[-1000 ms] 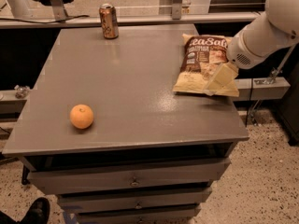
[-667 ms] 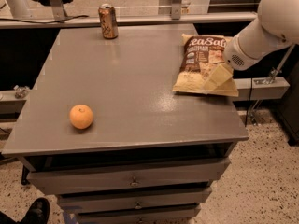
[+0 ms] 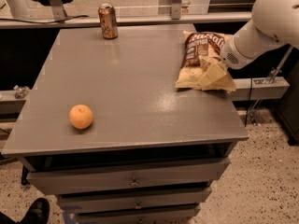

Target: Move brown chip bag near orange can

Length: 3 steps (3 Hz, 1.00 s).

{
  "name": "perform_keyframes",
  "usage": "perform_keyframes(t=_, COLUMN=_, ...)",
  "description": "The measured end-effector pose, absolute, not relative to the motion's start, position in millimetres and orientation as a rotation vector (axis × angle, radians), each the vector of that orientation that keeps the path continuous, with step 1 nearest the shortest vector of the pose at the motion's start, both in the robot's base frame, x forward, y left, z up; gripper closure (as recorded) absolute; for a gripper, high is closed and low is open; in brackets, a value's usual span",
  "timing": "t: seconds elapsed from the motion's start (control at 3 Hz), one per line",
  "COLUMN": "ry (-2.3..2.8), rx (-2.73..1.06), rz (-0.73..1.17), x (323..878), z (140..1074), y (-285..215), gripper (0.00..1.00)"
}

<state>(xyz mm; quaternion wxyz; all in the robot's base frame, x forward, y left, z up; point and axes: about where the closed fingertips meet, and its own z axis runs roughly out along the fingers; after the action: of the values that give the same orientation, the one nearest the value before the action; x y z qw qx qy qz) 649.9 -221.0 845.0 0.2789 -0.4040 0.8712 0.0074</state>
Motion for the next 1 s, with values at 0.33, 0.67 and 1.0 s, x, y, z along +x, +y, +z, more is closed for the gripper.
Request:
perform_keyframes(t=0.33, ry=2.345, rx=-1.069, rz=0.028, x=651.9, z=844.0, y=-220.5, gripper=0.64)
perform_keyframes(t=0.67, ry=2.334, rx=-1.077, rz=0.045, x=652.4, z=848.4, y=-215.7, gripper=0.87)
perform_keyframes(t=1.0, ry=2.331, rx=-1.080, rz=0.046, x=652.3, z=850.0, y=-214.7, gripper=1.00)
